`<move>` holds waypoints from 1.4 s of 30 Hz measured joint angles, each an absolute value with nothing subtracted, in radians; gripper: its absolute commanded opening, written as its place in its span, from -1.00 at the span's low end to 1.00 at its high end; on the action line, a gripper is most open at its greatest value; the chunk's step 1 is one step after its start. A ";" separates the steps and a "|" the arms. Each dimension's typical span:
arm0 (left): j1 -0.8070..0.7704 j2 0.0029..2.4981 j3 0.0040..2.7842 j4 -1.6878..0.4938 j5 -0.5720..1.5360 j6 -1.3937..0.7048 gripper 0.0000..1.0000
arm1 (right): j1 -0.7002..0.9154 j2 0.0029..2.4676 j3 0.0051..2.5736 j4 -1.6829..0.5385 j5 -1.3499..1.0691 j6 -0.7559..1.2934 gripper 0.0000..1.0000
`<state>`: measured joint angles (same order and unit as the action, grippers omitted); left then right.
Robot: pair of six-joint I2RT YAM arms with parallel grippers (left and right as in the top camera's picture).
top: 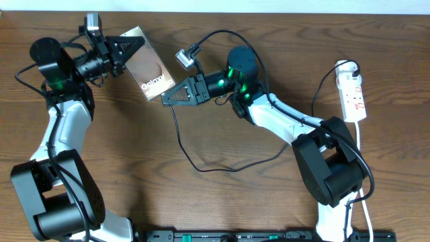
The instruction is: Plug charger to phone and switch on socket
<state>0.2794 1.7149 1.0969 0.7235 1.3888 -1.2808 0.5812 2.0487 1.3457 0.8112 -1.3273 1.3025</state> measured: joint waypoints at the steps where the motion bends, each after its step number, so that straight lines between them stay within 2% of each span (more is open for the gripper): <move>1: 0.279 1.715 1.097 0.723 1.389 -1.279 -0.85 | 0.581 2.049 1.345 0.811 -1.327 1.303 -0.98; 6: 0.279 1.715 1.097 0.723 1.388 -1.279 -0.85 | 0.579 2.049 1.345 0.811 -1.328 1.306 -0.98; 9: 0.279 1.715 1.097 0.723 1.388 -1.278 -0.85 | 0.578 2.049 1.345 0.811 -1.328 1.308 -0.67; 10: 0.279 1.715 1.097 0.723 1.387 -1.274 -0.85 | 0.578 2.049 1.345 0.812 -1.327 1.307 -0.35; 11: 0.277 1.715 1.097 0.721 1.401 -1.271 -0.85 | 0.577 2.049 1.345 0.814 -1.298 1.313 -0.15; 13: 0.260 1.715 1.097 0.719 1.437 -1.266 -0.85 | 0.573 2.049 1.345 0.815 -1.265 1.315 0.49; 15: 0.243 1.715 1.097 0.719 1.453 -1.259 -0.85 | 0.568 2.049 1.345 0.817 -1.247 1.316 0.94; 16: 0.238 1.715 1.097 0.718 1.460 -1.259 -0.85 | 0.566 2.049 1.345 0.816 -1.240 1.316 0.99; 28: 0.282 1.715 1.097 0.719 1.507 -1.248 -0.85 | 0.556 2.049 1.345 0.819 -1.235 1.313 0.99; 36: 0.363 1.715 1.097 0.715 1.544 -1.229 -0.85 | 0.448 2.049 1.345 0.812 -1.257 1.312 0.98; 42: 0.400 1.715 1.097 0.714 1.544 -1.230 -0.85 | 0.327 2.049 1.347 0.611 -1.270 1.299 0.98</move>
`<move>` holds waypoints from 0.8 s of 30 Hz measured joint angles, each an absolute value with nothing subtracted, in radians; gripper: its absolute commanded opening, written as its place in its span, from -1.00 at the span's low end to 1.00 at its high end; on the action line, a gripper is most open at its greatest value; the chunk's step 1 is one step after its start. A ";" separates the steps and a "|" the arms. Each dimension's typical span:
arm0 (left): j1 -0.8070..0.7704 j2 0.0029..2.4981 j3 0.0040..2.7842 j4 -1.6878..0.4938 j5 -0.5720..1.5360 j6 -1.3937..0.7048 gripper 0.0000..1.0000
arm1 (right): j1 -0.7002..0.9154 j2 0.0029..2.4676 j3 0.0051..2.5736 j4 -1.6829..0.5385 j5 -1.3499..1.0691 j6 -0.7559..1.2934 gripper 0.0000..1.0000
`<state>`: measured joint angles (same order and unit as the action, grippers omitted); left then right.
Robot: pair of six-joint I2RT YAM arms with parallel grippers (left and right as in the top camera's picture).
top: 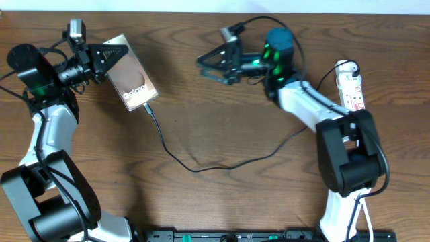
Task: Plug charger to phone and switch on socket
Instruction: 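Open the right gripper and retract it toward the upper right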
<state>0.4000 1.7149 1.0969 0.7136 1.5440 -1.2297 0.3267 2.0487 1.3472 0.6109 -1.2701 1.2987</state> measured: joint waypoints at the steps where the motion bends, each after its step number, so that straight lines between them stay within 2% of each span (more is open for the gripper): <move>1: 0.402 1.715 1.097 0.713 1.544 -1.230 -0.85 | 0.302 2.049 1.348 0.540 -1.268 1.286 0.98; 8: 0.401 1.715 1.097 0.711 1.546 -1.229 -0.85 | 0.228 2.049 1.351 0.137 -1.204 1.117 0.98; 10: 0.401 1.715 1.097 0.710 1.547 -1.229 -0.85 | 0.231 2.049 1.365 -0.120 -1.107 0.974 0.98; 13: 0.401 1.715 1.097 0.710 1.547 -1.222 -0.85 | 0.235 2.047 1.372 -0.358 -0.983 0.821 0.98; 17: 0.401 1.715 1.097 0.710 1.547 -1.198 -0.85 | 0.236 2.025 1.395 -0.574 -0.773 0.641 0.98; 24: 0.401 1.715 1.061 0.708 1.547 -1.146 -0.85 | 0.236 1.848 1.445 -0.803 -0.395 0.562 0.99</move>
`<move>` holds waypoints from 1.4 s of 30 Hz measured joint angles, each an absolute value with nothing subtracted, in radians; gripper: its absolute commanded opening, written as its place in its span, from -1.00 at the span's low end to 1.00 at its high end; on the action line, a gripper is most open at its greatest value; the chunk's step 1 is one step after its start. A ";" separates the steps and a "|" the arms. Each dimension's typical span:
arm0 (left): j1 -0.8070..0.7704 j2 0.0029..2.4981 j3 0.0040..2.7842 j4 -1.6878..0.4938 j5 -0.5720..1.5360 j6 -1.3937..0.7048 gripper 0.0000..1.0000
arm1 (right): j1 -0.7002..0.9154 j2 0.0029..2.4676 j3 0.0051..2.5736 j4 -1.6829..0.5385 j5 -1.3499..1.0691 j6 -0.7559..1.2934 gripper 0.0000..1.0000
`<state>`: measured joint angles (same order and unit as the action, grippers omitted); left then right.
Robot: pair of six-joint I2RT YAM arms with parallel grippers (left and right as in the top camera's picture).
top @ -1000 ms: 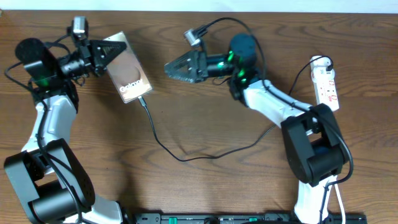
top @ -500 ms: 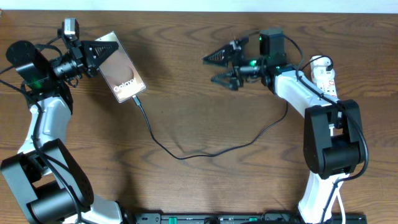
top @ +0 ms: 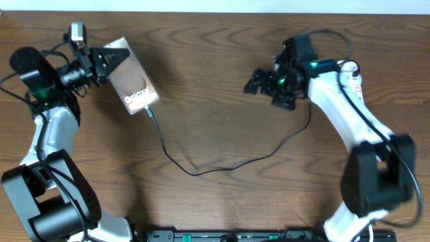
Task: Plug charger to phone and switch on socket
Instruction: 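Open the right gripper and retract it toward the upper right, then lower the phone with the left gripper onto the table center-left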
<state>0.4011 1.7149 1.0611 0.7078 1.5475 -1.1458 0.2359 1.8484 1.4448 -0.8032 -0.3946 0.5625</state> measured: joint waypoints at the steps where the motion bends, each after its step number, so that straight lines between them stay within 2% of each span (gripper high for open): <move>1: 0.401 1.715 1.043 0.708 1.547 -1.134 -0.85 | 0.236 1.818 1.450 -0.815 -0.356 0.558 0.99; 7: 0.401 1.715 0.890 0.707 1.530 -1.051 -0.85 | 0.236 1.687 1.460 -0.867 -0.207 0.542 0.99; 14: 0.401 1.715 0.721 0.676 1.425 -0.979 -0.85 | 0.244 1.682 1.460 -0.896 -0.166 0.540 0.99; 30: 0.401 1.721 0.661 0.126 1.035 -0.685 -0.85 | 0.321 1.682 1.460 -0.907 -0.151 0.539 0.99; 38: 0.401 1.721 0.662 -0.060 0.846 -0.618 -0.85 | 0.375 1.682 1.460 -0.867 -0.139 0.541 0.99; 42: 0.401 1.721 0.662 -0.074 0.826 -0.601 -0.85 | 0.396 1.682 1.460 -0.864 -0.130 0.551 0.99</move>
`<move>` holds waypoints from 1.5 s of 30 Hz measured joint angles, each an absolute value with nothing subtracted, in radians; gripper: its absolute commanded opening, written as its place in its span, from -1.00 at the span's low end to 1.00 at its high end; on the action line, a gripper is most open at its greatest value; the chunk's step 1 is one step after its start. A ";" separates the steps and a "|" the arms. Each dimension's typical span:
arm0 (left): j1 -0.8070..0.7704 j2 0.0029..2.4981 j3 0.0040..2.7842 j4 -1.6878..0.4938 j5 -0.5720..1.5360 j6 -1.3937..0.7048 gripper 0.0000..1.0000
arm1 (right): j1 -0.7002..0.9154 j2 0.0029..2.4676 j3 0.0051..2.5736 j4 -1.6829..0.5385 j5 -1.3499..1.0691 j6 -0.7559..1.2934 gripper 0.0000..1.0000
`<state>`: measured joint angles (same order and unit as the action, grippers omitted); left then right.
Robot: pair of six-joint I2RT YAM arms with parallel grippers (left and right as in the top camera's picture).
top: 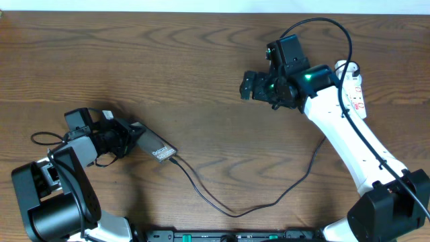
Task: Plug charger to phone and switch on socket
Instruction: 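Lower the phone with the left gripper onto the table center-left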
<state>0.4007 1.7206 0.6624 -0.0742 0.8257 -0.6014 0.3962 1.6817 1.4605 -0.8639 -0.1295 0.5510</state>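
The phone point(161, 152) lies low at the front left, tilted so that little of its face shows. My left gripper point(142, 140) is shut on its far end. A black charger cable point(235, 212) is plugged into the phone's near end, loops along the table front and rises toward the right. The white socket strip point(358, 94) lies at the right edge, partly behind my right arm. My right gripper point(247, 86) hovers left of the strip with nothing in it. It points toward the camera, so the state of its jaws does not show.
Another black cable point(336, 30) arcs over my right arm toward the top of the strip. A dark rail point(222, 236) runs along the table's front edge.
My left gripper has carried the phone from the far left corner down to the front left, and the cable slack moved with it. My right gripper stays left of the socket strip, slightly shifted.
My left gripper held the phone up at the far left while my right gripper held the cable plug at its end. Then the cable was in the phone and my right gripper was open and away. It moved toward the strip, and the phone is now low at the front left.
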 measured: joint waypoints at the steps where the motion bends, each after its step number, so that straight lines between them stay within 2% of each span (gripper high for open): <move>1: 0.401 1.721 0.662 -0.075 0.825 -0.601 -0.85 | 0.397 1.682 1.460 -0.863 -0.129 0.552 0.99; 5: 0.401 1.720 0.665 -0.087 0.817 -0.596 -0.84 | 0.401 1.682 1.460 -0.862 -0.121 0.559 0.99; 9: 0.400 1.719 0.669 -0.101 0.805 -0.593 -0.57 | 0.400 1.682 1.460 -0.862 -0.115 0.559 0.99; 13: 0.399 1.716 0.669 -0.108 0.809 -0.598 -0.45 | 0.401 1.682 1.460 -0.859 -0.115 0.559 0.98; 25: 0.399 1.710 0.674 -0.138 0.813 -0.598 -0.36 | 0.401 1.682 1.460 -0.858 -0.115 0.559 0.99; 32: 0.399 1.707 0.679 -0.161 0.822 -0.598 -0.22 | 0.400 1.682 1.460 -0.858 -0.115 0.559 0.99; 45: 0.399 1.703 0.687 -0.241 0.841 -0.598 -0.15 | 0.400 1.682 1.460 -0.858 -0.115 0.559 0.99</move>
